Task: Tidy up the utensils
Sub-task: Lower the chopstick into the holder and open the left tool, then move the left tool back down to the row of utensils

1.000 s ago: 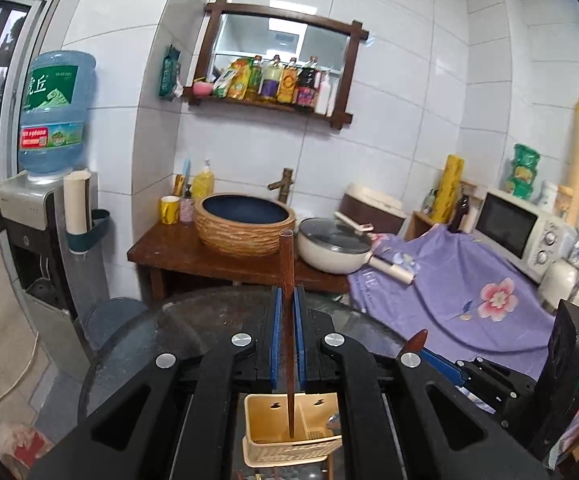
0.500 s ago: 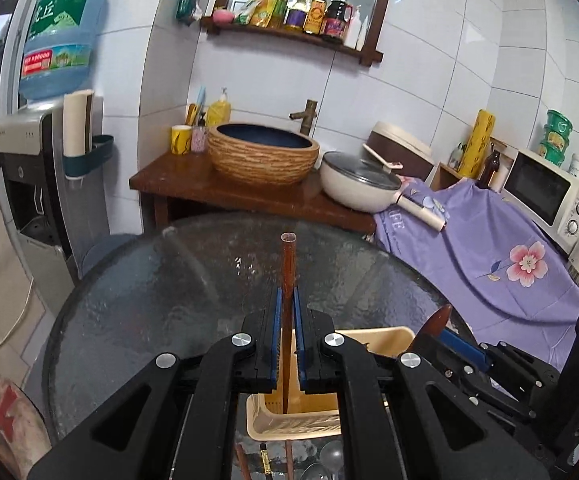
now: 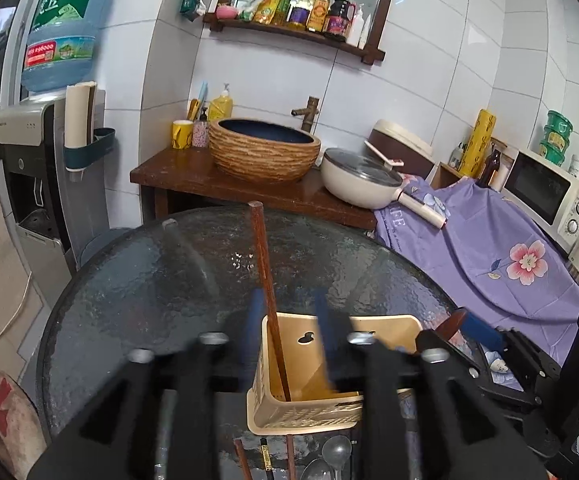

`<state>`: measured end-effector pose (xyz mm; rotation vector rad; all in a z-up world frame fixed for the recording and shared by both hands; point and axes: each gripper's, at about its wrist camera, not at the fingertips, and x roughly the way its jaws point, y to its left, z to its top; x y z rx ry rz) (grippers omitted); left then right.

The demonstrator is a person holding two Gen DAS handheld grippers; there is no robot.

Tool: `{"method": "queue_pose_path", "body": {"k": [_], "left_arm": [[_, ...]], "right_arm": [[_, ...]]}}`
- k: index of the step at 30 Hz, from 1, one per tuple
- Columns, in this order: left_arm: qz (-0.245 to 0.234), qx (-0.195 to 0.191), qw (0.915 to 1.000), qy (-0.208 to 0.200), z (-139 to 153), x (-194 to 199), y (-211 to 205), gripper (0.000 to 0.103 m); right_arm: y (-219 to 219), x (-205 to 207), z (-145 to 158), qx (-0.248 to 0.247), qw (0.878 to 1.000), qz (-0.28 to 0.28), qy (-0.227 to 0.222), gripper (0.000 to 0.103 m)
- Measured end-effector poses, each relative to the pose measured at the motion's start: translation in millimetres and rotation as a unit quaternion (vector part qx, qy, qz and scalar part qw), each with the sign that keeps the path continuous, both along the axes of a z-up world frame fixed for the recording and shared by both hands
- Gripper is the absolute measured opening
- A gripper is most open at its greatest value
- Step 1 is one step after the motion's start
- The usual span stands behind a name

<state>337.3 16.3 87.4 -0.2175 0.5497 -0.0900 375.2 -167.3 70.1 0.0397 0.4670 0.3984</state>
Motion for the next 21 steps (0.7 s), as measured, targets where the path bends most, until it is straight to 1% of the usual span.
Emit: {"method": "queue_pose_path", "body": {"k": [2, 4, 5, 6, 8, 10, 11, 12, 14, 18, 21], "left_arm": [[0.005, 0.006, 0.9996, -0.026, 6.1, -14.5, 0.7, 0.061], [0.011, 0.016, 0.9989, -0.042, 10.5, -26.8, 0.3, 0.069], [0.014, 0.019, 0.9985, -0.050, 11.8, -33.8, 0.8, 0.080], [0.019, 0.020, 0.9977, -0.062, 12.2, -43.7, 2.7, 0.090], [0.030, 0.024, 0.9964, -0.076, 11.7, -57.6, 4.9, 0.097], [0.039, 0.031, 0.9952, -0.084, 8.5, -72.7, 6.5, 0.097], [0.044, 0.037, 0.9948, -0.084, 5.4, -79.9, 6.9, 0.097], [0.047, 0.040, 0.9947, -0.082, 2.8, -84.1, 6.8, 0.097], [0.046, 0.044, 0.9956, -0.069, -6.5, -93.4, 8.2, 0.097], [0.049, 0.040, 0.9977, -0.024, -34.2, -104.7, 12.0, 0.097], [0.062, 0.045, 0.9970, -0.013, -53.7, -113.6, 13.6, 0.097]], "right_arm": [[-2.1, -8.9, 5.4, -0.003, 1.000, -0.005, -0.016, 0.071], [-4.2, -16.6, 9.5, 0.000, 1.000, -0.003, -0.023, 0.071], [-5.9, -22.0, 11.3, 0.002, 1.000, -0.003, -0.027, 0.072], [-7.4, -26.0, 12.6, 0.003, 1.000, -0.003, -0.030, 0.075], [-12.2, -40.0, 13.9, 0.001, 0.999, -0.012, -0.038, 0.077], [-16.6, -52.1, 13.3, 0.001, 0.999, -0.017, -0.040, 0.080], [-19.7, -59.2, 11.6, 0.001, 0.999, -0.021, -0.039, 0.083], [-22.2, -66.2, 9.2, 0.001, 0.999, -0.024, -0.037, 0.084], [-26.0, -76.1, 2.3, 0.000, 0.999, -0.025, -0.029, 0.084], [-31.4, -94.1, -20.7, -0.008, 1.000, -0.025, 0.002, 0.084], [-35.9, -103.9, -40.9, -0.011, 0.999, -0.029, 0.028, 0.084]]}}
